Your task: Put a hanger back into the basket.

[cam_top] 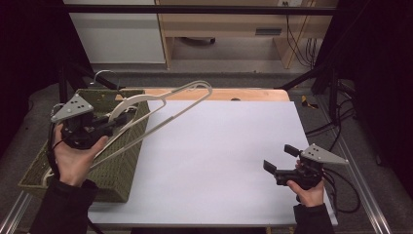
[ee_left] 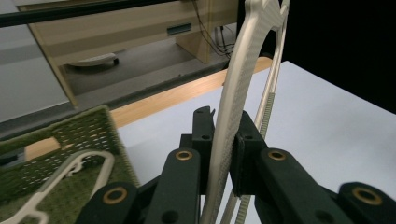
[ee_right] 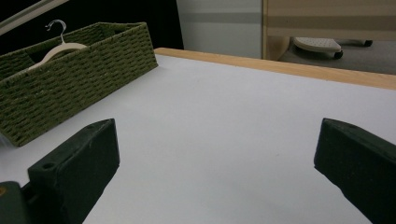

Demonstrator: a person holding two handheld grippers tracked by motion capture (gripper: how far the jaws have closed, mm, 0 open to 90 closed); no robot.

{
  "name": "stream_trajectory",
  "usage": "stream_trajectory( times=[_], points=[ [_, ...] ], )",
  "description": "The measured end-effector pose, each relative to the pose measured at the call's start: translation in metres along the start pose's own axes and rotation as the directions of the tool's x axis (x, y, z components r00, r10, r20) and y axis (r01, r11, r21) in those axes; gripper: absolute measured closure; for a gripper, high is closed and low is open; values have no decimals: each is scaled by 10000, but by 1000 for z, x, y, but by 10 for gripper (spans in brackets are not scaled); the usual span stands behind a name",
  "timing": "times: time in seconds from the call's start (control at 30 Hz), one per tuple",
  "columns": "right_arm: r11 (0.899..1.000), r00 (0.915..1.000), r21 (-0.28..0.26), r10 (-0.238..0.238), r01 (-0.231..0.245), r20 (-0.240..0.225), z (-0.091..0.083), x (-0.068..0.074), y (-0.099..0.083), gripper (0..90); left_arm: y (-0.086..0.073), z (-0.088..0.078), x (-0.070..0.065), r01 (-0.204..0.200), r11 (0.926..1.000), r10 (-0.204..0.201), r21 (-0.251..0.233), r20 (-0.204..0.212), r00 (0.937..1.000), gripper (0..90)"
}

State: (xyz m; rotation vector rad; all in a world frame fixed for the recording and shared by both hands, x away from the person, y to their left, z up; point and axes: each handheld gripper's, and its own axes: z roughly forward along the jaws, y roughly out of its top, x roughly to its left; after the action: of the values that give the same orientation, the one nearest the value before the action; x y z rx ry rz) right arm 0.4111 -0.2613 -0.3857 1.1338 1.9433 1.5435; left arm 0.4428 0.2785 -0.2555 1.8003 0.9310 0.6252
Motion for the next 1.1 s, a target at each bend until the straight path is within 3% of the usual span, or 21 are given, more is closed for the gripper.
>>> stream_trajectory(
  times=[0.27,0.3,0.47,0.73,0.87,1.1],
  points=[
    [10000,10000,-13,-10,10,-12,0,0,0,7,-8,-2,40,366,9993,-357,104,-729,9967,819],
    [10000,10000,-20,14,-14,-20,-1,0,0,7,-12,-2,49,414,9990,-397,161,-939,9948,819],
    [10000,10000,6,-7,7,5,0,0,0,7,-21,-2,69,488,9982,-433,346,-1459,9884,819],
    [10000,10000,21,-6,6,-34,1,1,0,7,-35,-5,94,843,9956,-749,401,-1962,9777,819],
    [10000,10000,45,-31,31,-31,2,2,0,7,-45,-8,108,1111,9928,-978,458,-2296,9684,819],
    [10000,10000,68,-27,28,-56,2,2,0,7,-58,-11,125,1357,9892,-1176,554,-2527,9604,819]
  ],
)
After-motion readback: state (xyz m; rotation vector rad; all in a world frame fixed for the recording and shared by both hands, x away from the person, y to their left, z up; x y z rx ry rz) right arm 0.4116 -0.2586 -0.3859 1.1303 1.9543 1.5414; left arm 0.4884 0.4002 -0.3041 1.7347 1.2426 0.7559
